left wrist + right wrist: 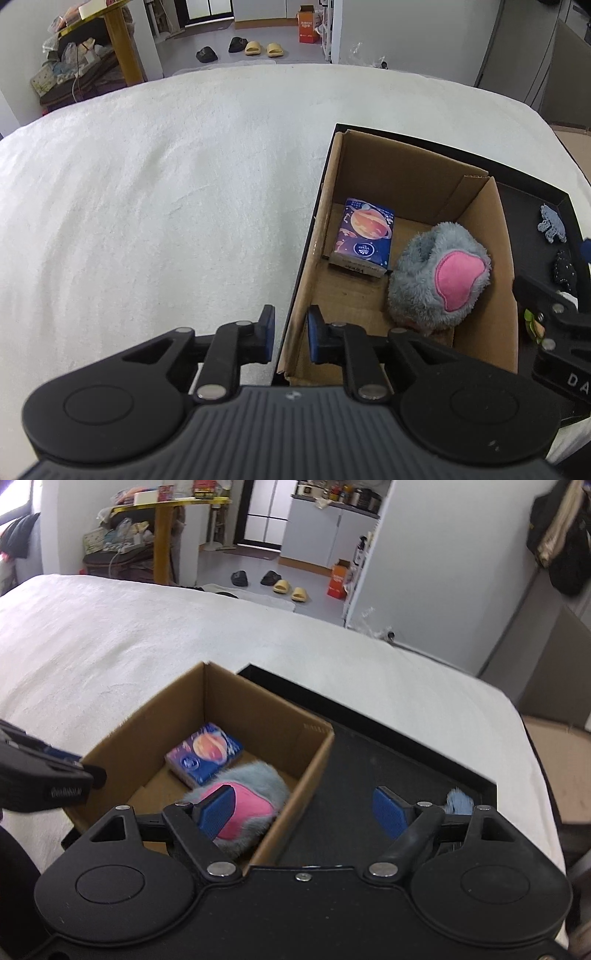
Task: Organize soft objects
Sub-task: 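Carry the donut plush with the right tool and release it into the box, then move the right tool toward the burger plush and white cloth bundle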
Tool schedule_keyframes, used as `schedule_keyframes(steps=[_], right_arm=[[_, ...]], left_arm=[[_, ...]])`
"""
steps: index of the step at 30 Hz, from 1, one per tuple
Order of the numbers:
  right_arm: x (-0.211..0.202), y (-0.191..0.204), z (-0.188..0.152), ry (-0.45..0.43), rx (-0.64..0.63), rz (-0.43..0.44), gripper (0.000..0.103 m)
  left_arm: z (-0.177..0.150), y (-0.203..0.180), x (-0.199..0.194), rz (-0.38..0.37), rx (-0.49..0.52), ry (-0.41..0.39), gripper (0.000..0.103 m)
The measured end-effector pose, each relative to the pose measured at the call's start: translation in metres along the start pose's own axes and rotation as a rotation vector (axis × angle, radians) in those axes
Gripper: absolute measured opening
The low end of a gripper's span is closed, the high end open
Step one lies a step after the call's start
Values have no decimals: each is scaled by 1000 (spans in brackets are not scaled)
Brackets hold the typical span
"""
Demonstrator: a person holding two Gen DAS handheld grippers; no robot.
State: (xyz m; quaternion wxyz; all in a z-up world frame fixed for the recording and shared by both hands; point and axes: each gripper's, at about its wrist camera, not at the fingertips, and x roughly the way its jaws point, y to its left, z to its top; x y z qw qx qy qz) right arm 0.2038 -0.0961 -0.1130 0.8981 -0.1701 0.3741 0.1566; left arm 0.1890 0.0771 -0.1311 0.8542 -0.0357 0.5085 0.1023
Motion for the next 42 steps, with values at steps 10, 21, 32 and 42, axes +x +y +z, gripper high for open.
schedule_keyframes(steps=[10, 21, 32, 42], right_arm=[[-11, -21, -25, 22, 108, 10, 81], [-18, -45, -43, 12, 210, 23, 85], [-21, -74, -68, 11, 296, 24, 86], [-20, -96, -89, 6, 362, 29, 86]], left_arm=[[-4, -4, -16, 38, 12, -40, 32], [-7, -20, -27, 115, 88, -102, 56], [-11, -36, -35, 195, 155, -134, 60], [-11, -46, -35, 236, 194, -151, 65]])
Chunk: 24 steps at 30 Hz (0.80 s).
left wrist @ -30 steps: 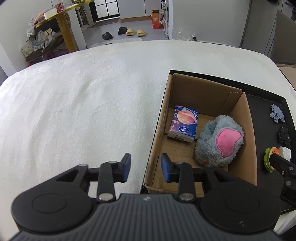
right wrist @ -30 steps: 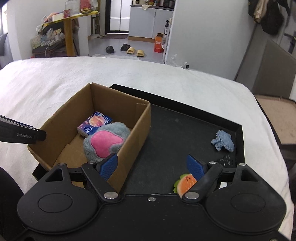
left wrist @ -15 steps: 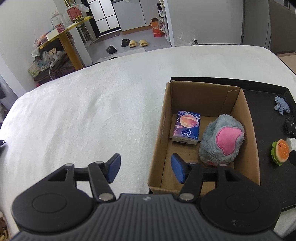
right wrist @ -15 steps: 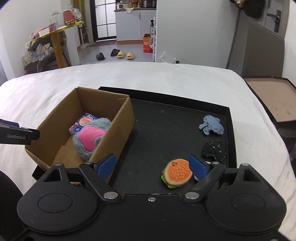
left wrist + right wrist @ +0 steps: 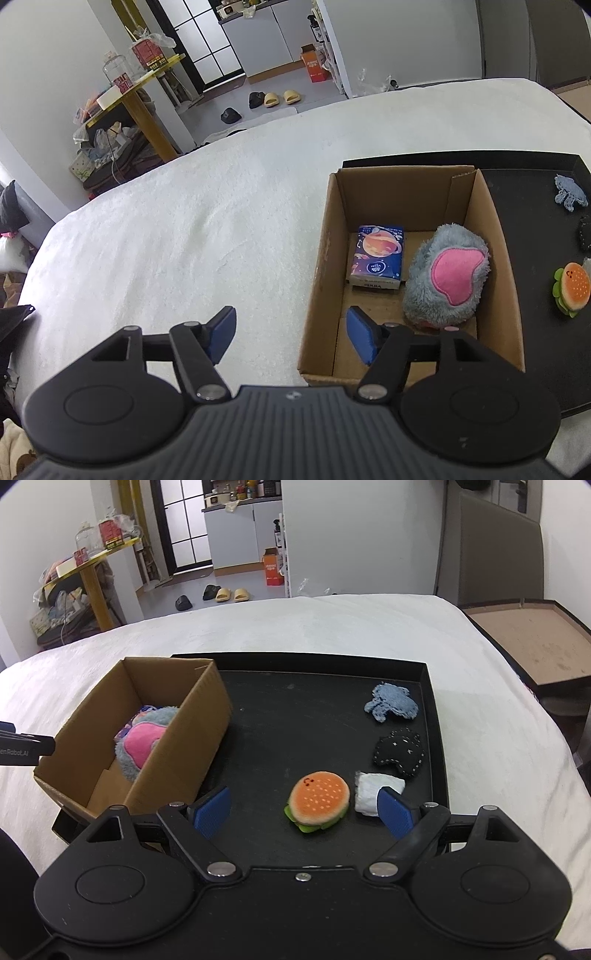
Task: Organize soft objects
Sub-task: 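Move the right tool toward the burger plush and white cloth bundle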
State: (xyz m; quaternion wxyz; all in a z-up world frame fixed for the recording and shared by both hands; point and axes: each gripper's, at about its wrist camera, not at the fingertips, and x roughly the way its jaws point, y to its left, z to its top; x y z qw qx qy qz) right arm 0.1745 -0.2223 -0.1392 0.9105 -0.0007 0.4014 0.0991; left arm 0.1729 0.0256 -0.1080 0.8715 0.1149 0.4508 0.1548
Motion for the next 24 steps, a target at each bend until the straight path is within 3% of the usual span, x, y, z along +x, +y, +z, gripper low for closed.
schedule_keyframes(steps=[10, 17, 24], right_arm=[[11, -25, -15, -17, 79, -17, 86], [28, -48, -23, -35, 170, -52, 76], [40, -70, -29, -44, 261, -50, 73]], left_arm=[[1, -8, -4, 23, 30, -29, 70], [3, -18, -2, 38, 64, -28, 70], [4, -27, 3, 59, 113, -5, 70]])
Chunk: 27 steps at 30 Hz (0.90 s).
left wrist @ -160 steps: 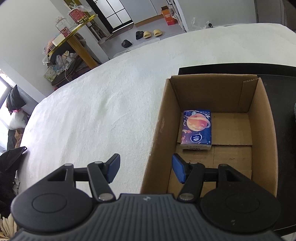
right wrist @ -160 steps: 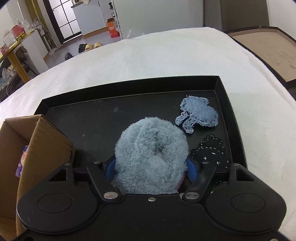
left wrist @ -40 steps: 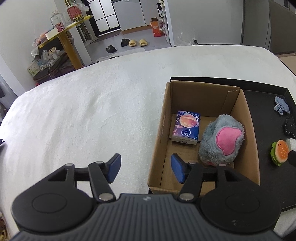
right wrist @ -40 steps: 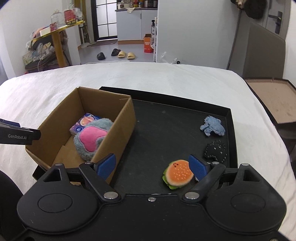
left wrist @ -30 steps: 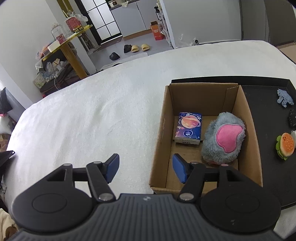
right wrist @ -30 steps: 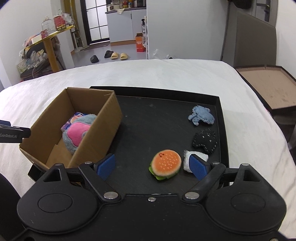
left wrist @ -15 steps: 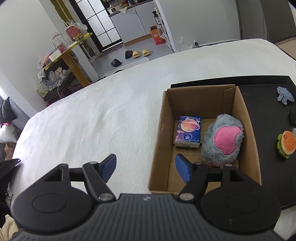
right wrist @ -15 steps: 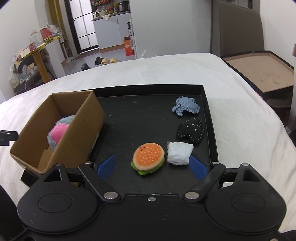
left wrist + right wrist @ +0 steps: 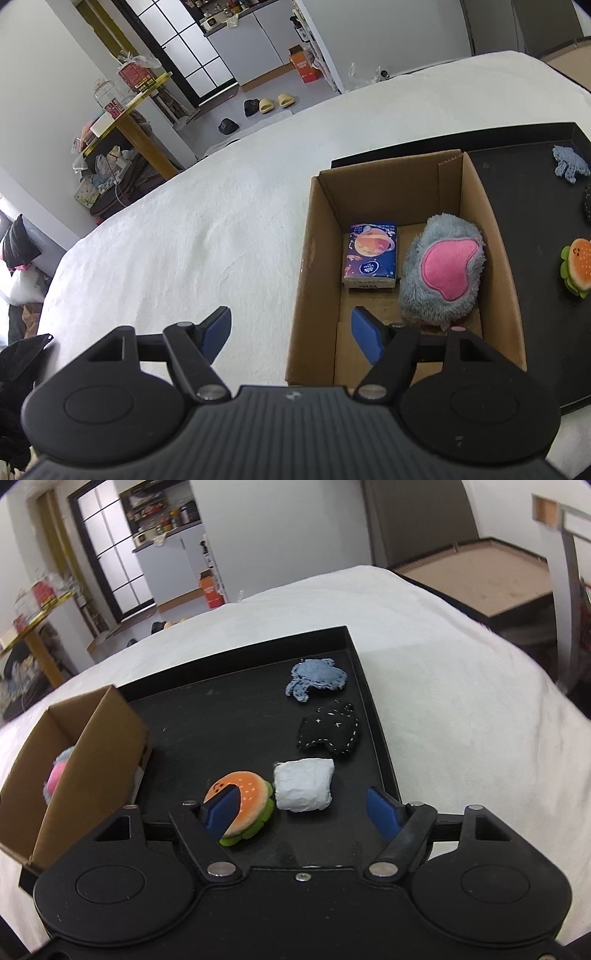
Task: Organize soft objects
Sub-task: 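Move the right tool toward the burger plush and white cloth bundle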
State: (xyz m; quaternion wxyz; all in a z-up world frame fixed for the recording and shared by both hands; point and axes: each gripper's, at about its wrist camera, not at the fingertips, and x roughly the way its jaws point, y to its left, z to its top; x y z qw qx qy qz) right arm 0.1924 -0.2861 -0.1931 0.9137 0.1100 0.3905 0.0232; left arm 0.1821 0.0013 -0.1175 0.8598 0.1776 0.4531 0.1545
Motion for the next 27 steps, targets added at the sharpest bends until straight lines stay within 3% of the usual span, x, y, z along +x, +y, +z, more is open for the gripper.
schedule_keyframes(steps=[15, 27], right_arm=[[23, -10, -1, 29, 49, 23, 73], [41, -8, -5, 57, 23, 22, 62]], left_arm=[[6, -16, 6, 39, 60, 32, 70], [11, -22, 14, 42, 70, 53, 70]])
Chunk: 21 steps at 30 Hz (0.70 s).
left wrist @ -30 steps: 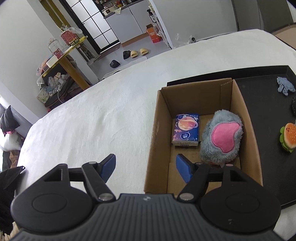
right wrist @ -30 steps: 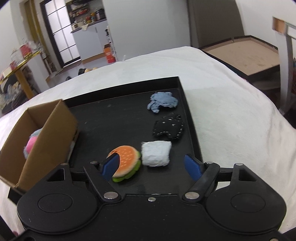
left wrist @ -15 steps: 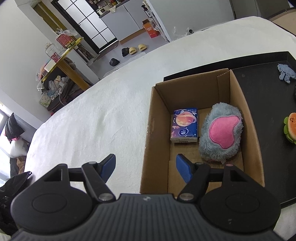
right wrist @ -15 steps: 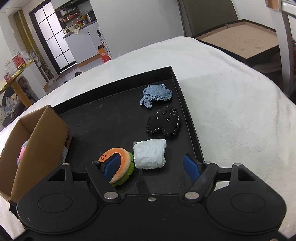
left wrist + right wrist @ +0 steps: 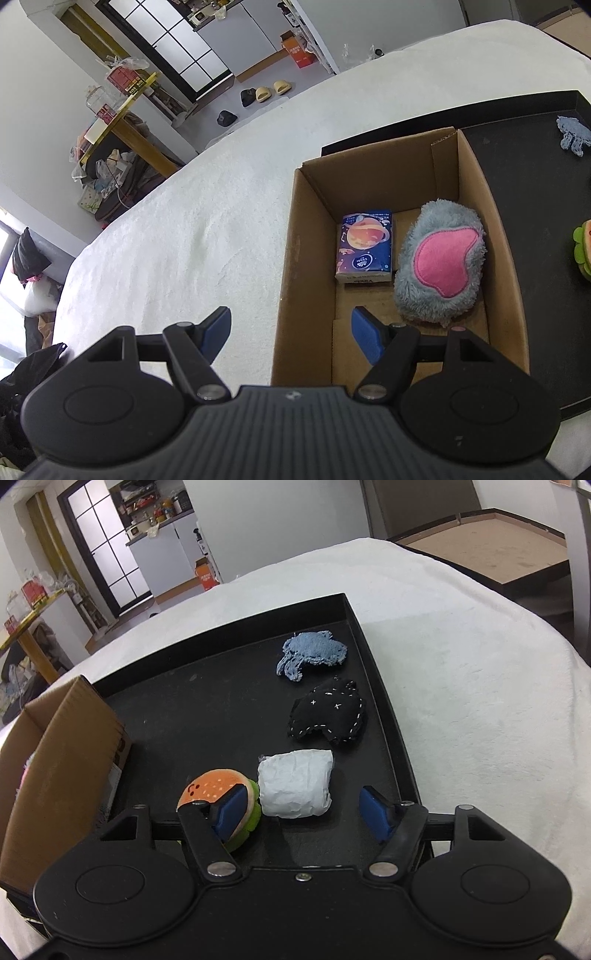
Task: Organize soft objects
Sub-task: 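Move the right tool toward the burger plush and white cloth bundle, then grasp the white cloth bundle with the right tool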
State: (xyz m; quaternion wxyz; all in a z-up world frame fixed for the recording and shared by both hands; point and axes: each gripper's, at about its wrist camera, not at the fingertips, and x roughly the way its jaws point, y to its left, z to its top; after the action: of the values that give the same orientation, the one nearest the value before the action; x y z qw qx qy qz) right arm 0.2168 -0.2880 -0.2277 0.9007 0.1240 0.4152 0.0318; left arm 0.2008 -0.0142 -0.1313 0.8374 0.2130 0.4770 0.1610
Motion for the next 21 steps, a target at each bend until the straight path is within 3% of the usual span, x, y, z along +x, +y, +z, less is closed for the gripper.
schedule_keyframes(steps=[4, 5, 13, 21], right_arm=[[3, -1, 0, 6, 2, -18, 41], [3, -1, 0, 6, 1, -17, 40], [-11, 7, 0, 1, -40, 25, 39], [-34, 17, 2, -23, -71, 10, 39]], left_arm=[[0, -1, 1, -5, 3, 0, 71], [1, -1, 0, -5, 1, 0, 71], [-2, 7, -7, -18, -39, -24, 71], [-8, 17, -12, -41, -74, -45, 70]])
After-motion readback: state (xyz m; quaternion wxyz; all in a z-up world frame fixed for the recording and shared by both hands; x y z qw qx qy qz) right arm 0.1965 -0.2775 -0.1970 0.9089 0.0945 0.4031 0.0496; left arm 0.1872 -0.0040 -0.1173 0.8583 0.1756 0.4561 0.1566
